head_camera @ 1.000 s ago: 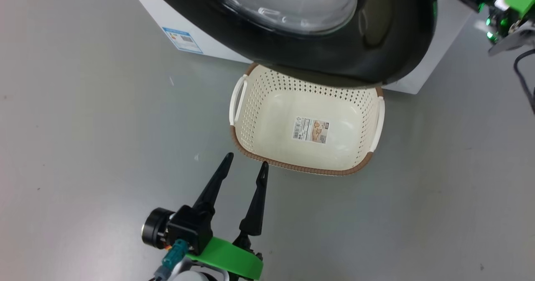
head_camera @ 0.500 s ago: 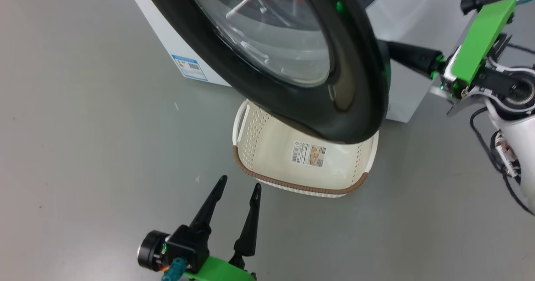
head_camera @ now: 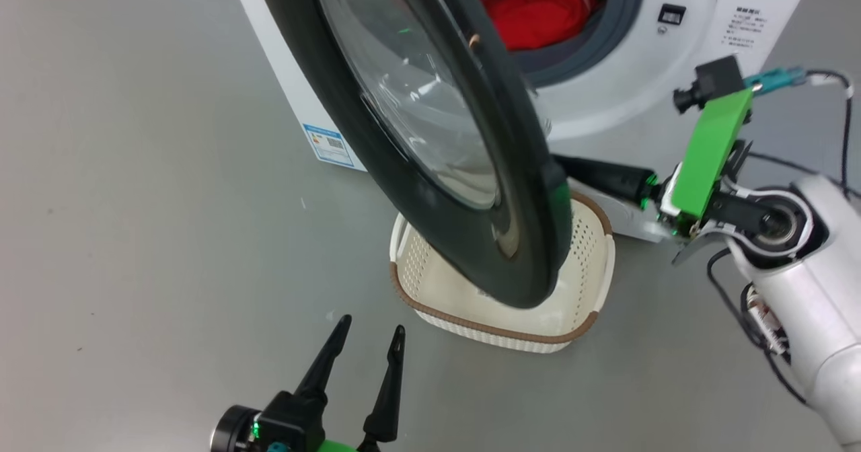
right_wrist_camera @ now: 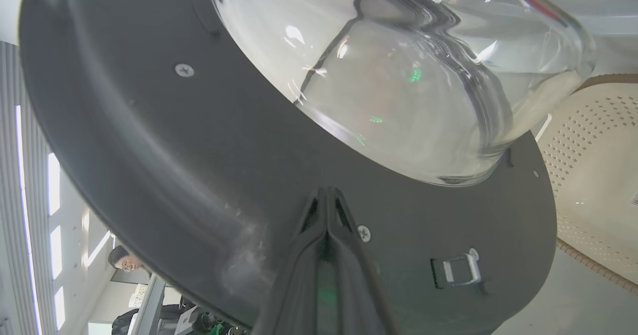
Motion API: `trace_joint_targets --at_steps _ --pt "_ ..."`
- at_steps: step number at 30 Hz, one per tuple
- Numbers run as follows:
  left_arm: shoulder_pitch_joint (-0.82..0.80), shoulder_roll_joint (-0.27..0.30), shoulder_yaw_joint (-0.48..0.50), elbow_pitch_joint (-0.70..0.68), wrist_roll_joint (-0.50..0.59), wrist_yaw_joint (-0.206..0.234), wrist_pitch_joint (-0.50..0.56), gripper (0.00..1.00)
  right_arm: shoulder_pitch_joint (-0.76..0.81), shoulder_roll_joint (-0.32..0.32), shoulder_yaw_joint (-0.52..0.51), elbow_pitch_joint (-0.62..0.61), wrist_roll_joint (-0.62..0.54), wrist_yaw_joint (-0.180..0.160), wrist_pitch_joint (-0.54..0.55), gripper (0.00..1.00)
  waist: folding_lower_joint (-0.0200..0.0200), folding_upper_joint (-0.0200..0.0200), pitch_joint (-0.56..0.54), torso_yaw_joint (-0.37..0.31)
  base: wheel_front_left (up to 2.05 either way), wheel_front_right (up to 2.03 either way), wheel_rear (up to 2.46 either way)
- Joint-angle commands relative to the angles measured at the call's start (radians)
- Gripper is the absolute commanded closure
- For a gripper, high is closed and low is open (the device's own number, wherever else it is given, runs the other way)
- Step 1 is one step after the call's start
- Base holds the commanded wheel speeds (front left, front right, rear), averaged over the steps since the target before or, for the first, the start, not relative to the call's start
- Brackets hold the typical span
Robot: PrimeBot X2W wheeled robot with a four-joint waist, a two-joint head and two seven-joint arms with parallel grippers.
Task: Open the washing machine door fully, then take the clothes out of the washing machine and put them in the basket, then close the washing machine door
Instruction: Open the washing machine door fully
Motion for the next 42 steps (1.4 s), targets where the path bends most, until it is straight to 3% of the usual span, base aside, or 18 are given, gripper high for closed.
trace_joint_targets --at_steps 1,23,42 --pt "0.002 0.009 0.036 -0.022 0.012 -0.005 -0.012 0.00 0.020 0.022 0.005 -0.038 -0.012 0.005 0.010 1.00 0.0000 0.0000 -0.016 0.015 0.00 0.00 0.00" --pt "0.055 0.009 0.068 -0.030 0.029 -0.011 -0.012 0.00 0.138 0.115 0.012 -0.092 -0.044 0.005 0.029 1.00 0.0000 0.0000 -0.084 0.123 0.00 0.00 0.00" --pt "0.090 0.009 0.119 -0.086 0.022 0.026 -0.012 0.00 0.113 0.198 0.051 -0.068 -0.072 0.005 0.059 1.00 0.0000 0.0000 -0.071 0.142 0.00 0.00 0.00"
